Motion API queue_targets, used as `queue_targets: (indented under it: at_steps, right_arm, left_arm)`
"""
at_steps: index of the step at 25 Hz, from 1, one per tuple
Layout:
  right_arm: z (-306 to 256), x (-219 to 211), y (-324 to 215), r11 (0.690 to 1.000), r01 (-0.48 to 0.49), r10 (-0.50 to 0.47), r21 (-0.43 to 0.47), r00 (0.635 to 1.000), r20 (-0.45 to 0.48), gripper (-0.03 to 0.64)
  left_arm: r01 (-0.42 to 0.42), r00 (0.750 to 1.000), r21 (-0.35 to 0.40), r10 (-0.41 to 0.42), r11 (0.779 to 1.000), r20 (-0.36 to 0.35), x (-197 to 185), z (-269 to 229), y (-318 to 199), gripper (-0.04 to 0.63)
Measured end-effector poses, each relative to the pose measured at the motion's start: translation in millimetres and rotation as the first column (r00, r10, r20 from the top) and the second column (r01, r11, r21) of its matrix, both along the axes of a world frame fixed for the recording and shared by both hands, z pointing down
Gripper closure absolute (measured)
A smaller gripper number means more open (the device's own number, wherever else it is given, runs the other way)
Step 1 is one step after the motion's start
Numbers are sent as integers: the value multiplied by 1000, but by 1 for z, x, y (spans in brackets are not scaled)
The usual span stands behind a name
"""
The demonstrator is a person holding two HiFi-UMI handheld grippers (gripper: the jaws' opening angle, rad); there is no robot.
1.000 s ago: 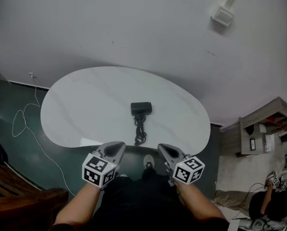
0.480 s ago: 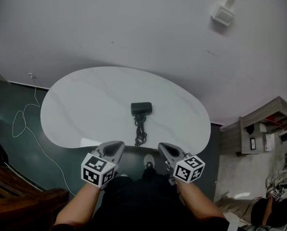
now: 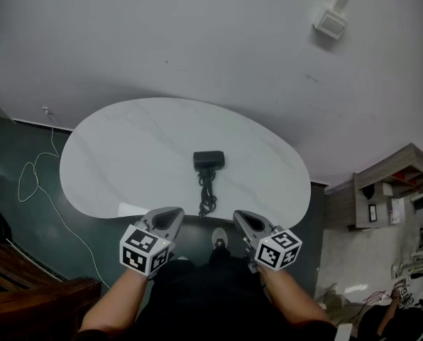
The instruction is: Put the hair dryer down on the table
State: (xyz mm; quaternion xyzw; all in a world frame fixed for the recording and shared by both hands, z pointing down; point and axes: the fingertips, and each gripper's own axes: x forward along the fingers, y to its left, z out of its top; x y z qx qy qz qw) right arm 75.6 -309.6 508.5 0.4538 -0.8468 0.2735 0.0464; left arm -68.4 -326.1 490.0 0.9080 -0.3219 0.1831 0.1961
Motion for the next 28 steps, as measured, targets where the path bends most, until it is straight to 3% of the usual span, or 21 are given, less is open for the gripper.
queue_targets:
  at_steps: [28]
  right_arm:
    - [6,4,-8,1000,5,-6,-17,1000,-11,609]
  left_arm:
    - [2,1000,-4,-2,1000,-2,5,2,-8,584]
